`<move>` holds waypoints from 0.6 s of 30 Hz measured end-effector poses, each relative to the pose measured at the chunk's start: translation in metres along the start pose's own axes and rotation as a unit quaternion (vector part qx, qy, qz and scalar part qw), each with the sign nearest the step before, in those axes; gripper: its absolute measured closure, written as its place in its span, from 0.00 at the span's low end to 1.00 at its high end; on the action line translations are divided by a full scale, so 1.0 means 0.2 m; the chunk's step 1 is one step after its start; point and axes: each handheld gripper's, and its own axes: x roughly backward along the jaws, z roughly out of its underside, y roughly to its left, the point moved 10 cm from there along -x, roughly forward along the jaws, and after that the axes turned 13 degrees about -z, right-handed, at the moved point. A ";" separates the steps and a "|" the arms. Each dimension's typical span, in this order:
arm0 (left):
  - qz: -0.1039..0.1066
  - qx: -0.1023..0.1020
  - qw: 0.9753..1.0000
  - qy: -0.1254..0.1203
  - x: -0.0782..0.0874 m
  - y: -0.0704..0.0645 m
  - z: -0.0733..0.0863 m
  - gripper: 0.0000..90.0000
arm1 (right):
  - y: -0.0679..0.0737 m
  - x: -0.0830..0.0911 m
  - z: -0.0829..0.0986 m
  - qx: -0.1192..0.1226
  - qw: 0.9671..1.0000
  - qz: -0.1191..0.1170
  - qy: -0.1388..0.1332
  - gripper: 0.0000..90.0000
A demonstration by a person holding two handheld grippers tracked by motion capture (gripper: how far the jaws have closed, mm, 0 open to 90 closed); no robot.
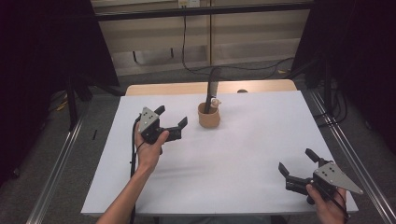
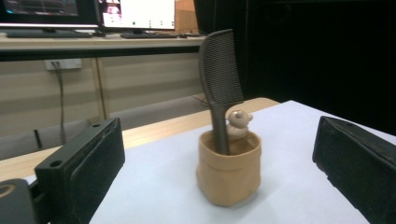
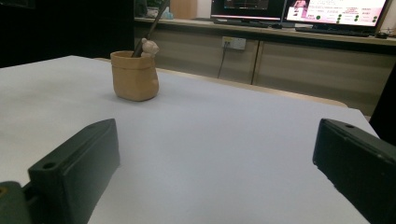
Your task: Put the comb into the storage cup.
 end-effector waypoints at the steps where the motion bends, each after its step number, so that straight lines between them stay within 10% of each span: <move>1: -0.005 0.002 1.000 0.003 0.01 0.01 0.01 0.03 | 0.00 0.00 0.00 0.000 1.000 0.001 0.001 0.00; 18: -0.029 0.005 0.999 0.017 0.24 0.10 0.10 0.03 | -0.01 0.00 0.00 0.003 1.000 0.006 0.002 0.00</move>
